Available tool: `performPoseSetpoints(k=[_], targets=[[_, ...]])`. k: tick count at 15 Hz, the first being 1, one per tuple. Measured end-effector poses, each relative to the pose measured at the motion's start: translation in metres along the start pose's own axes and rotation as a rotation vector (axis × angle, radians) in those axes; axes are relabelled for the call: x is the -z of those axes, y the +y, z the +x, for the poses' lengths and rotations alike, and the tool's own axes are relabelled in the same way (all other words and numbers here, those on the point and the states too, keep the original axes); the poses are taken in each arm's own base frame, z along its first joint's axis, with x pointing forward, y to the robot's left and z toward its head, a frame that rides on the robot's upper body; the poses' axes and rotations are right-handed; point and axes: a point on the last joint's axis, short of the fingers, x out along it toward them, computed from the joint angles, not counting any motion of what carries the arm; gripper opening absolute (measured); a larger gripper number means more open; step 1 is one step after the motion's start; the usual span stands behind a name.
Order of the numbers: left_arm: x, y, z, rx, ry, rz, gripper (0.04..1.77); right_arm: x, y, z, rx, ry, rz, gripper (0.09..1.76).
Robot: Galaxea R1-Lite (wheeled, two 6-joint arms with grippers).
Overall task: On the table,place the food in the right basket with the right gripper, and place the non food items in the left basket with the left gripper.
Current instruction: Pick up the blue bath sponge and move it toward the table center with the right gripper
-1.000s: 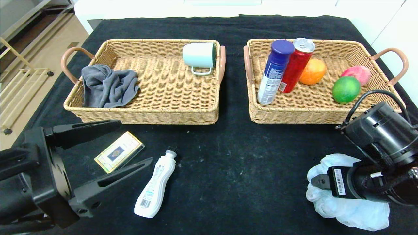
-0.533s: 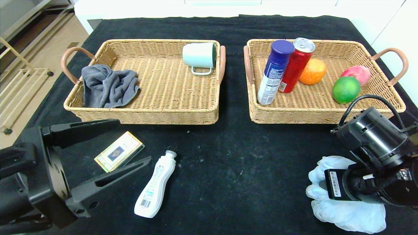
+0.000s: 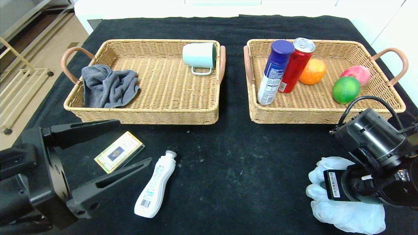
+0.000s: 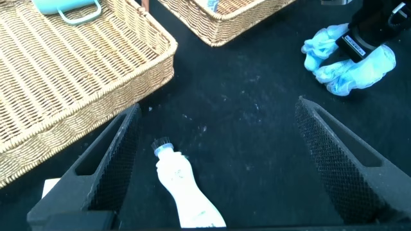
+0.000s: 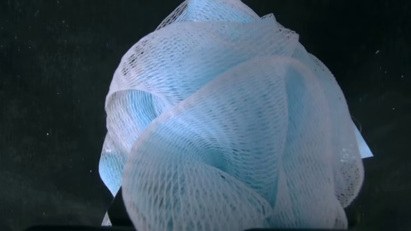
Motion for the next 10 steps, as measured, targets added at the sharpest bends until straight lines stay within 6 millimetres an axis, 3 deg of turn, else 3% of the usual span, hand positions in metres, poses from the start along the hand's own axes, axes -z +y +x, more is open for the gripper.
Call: performPoseSetpoints(k=[5,10], targets=[[0.000,0.000,0.000,-0.002,0.000,0.001,1.72,-0.002,-0.001,-0.008,-0.023,-0.018,0.000,0.83],[0.001,0.000,0.000,-0.001,0.005,0.000,1.72,-0.006,-0.016,-0.064,-0.207,-0.054,-0.022,0.78]])
